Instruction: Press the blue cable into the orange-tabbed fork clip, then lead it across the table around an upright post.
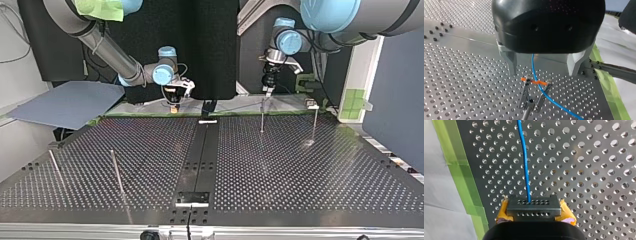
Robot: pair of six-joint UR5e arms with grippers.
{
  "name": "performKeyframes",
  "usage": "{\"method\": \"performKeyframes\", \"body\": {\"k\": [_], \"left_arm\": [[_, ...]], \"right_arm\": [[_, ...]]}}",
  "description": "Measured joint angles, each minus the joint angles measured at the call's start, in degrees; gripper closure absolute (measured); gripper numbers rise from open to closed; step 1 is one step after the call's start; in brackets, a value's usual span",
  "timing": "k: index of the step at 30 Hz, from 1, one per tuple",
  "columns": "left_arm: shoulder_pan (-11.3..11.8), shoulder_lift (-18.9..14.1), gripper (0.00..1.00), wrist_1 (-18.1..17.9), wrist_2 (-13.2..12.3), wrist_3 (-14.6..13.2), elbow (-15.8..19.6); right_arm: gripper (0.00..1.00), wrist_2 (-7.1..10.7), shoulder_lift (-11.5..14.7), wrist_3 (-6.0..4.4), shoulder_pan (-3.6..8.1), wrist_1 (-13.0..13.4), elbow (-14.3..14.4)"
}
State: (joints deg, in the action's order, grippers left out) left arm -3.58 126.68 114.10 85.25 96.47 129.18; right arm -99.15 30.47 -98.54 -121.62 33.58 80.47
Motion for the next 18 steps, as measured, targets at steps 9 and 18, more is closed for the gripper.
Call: {"method": "performKeyframes", "body": {"k": [9, 18], "left_arm": [[0.0, 0.0, 0.00, 0.3, 1.5, -0.1, -0.2], [0.0, 0.0, 0.00, 0.8, 3.6, -0.5, -0.2]], "right_arm": [[1.00, 0.17, -0.1, 0.00, 0.04, 0.0, 0.0], [1.00, 0.28, -0.1, 0.01, 0.00, -0.1, 0.0]]}}
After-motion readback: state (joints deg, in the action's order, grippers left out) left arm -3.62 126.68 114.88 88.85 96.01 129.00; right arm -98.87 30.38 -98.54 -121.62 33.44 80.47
